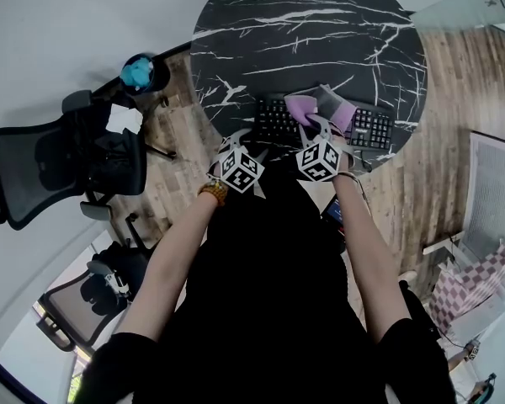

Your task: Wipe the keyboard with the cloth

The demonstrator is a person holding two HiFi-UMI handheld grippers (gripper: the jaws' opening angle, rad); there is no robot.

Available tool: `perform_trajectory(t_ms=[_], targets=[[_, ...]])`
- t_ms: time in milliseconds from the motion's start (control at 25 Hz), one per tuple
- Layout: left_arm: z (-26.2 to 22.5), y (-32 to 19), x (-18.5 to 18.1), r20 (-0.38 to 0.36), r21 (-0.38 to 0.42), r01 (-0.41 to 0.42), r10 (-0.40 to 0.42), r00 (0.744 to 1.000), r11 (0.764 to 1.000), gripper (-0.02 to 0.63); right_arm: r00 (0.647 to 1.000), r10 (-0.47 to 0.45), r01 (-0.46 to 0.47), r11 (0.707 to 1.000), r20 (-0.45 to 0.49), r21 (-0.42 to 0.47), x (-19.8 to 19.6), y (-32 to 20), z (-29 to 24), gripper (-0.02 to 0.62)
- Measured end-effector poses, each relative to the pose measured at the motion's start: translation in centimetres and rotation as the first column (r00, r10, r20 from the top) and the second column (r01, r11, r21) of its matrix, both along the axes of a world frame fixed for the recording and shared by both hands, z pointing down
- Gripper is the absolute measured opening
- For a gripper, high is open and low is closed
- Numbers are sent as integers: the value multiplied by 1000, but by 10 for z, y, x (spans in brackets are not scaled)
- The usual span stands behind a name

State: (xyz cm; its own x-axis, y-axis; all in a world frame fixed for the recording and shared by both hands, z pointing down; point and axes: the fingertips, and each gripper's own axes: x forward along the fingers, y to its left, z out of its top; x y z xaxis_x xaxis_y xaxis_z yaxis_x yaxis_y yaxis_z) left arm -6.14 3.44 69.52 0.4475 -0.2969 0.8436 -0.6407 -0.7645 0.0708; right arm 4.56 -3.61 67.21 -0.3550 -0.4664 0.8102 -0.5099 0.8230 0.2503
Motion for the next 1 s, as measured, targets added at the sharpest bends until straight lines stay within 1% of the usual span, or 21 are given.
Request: perform_trajectory(t_ms=[240, 560, 720, 1000], targets=[[0, 0, 1, 1, -2, 6, -6, 1000, 1000, 256, 999, -40, 40, 999, 10, -28, -20, 1, 0, 80], [0, 0, 1, -1, -1, 4, -4, 1000, 1000, 256, 996, -90, 90, 996, 4, -30, -43, 2, 0, 80], [0, 0, 1, -5, 1, 1, -1, 1000, 1000, 256, 995, -97, 97, 995, 1, -30, -45, 2, 0, 80], [-1, 1, 1, -1, 2, 4, -4, 1000, 1000, 256, 987, -158, 158, 987, -6, -32, -49, 3, 0, 80]])
